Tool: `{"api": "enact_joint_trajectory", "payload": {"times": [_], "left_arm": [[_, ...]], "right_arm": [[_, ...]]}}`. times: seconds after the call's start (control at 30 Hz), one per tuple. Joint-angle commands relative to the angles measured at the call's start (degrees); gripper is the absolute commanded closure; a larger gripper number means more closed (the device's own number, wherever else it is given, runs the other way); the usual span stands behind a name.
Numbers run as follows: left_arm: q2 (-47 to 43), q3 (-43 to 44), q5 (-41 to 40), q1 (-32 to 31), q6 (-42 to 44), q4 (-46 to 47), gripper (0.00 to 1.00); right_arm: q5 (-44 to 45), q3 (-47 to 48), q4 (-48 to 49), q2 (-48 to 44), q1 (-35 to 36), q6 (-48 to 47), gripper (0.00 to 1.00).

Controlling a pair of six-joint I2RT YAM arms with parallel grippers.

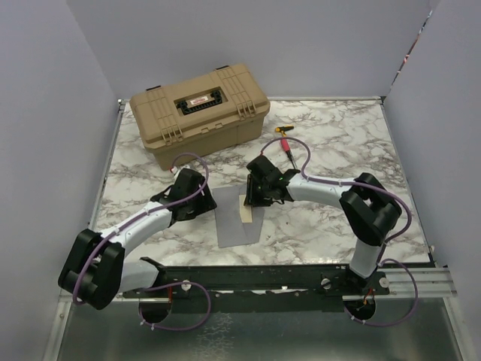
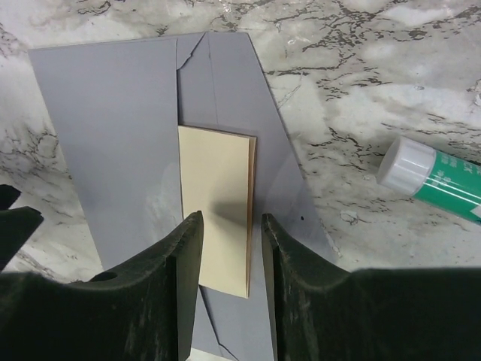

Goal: Place the letter into the envelope and seal it

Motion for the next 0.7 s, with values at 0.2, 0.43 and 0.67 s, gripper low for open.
{"api": "enact_joint_trajectory", "payload": {"times": [0.2, 0.43, 0.67], "left_arm": [[6.49, -1.85, 5.12, -0.08, 0.52, 4.99, 0.44], [9.97, -1.66, 6.28, -0.07, 0.21, 8.71, 0.57], [10.76, -2.08, 7.18, -0.07, 0.39, 9.34, 0.59]], "right_arm": [[-2.13, 0.46, 1.43, 3.18, 0.46, 0.3, 0.74], [-8.15, -1.61, 6.94, 3.14, 0.46, 1.16, 0.8], [-11.76, -1.32, 9.19, 4.22, 0.46, 2.59, 0.79]]}}
